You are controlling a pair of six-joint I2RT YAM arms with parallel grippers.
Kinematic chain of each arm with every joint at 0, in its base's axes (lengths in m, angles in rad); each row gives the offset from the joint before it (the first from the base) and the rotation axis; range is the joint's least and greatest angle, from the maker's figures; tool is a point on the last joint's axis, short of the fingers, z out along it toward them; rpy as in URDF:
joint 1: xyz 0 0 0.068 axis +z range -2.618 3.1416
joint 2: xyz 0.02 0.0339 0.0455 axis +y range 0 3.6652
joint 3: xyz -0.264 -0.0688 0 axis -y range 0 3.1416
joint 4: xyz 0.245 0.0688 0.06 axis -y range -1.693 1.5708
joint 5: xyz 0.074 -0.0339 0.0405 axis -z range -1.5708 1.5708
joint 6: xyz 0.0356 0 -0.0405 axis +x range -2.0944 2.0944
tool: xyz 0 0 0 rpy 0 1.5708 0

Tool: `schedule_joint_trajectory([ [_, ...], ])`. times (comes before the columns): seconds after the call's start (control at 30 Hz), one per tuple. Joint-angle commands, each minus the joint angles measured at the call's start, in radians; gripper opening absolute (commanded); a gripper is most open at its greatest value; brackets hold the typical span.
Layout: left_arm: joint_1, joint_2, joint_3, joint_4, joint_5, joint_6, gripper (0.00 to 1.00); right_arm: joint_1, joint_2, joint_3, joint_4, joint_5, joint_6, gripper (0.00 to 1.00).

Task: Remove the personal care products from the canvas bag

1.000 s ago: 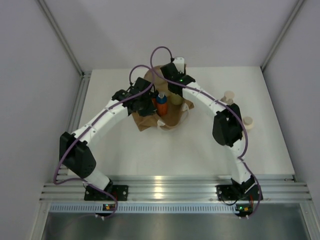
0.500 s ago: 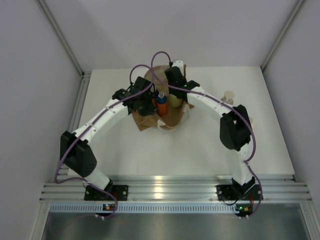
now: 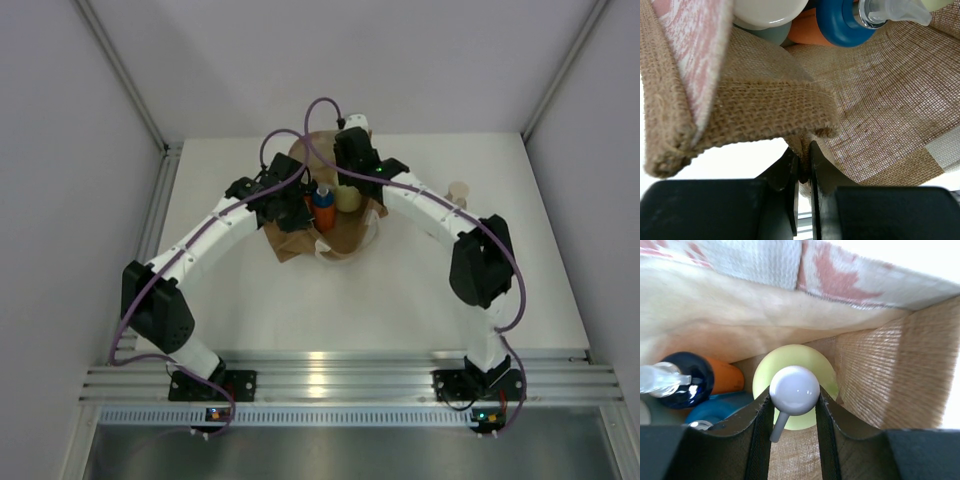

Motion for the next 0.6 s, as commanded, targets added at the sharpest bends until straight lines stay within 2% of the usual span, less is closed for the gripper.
schedule_joint_trajectory([
  [0.0, 0.005, 0.030, 0.005, -0.042, 0.014, 0.019, 0.00, -0.001, -0.159, 0.050, 0.186, -0.008, -0.030, 0.00],
  [0.57, 0.003, 0.031, 0.001, -0.042, 0.014, 0.014, 0.00, 0.009, -0.268, 0.097, 0.168, -0.108, -0.071, 0.00],
])
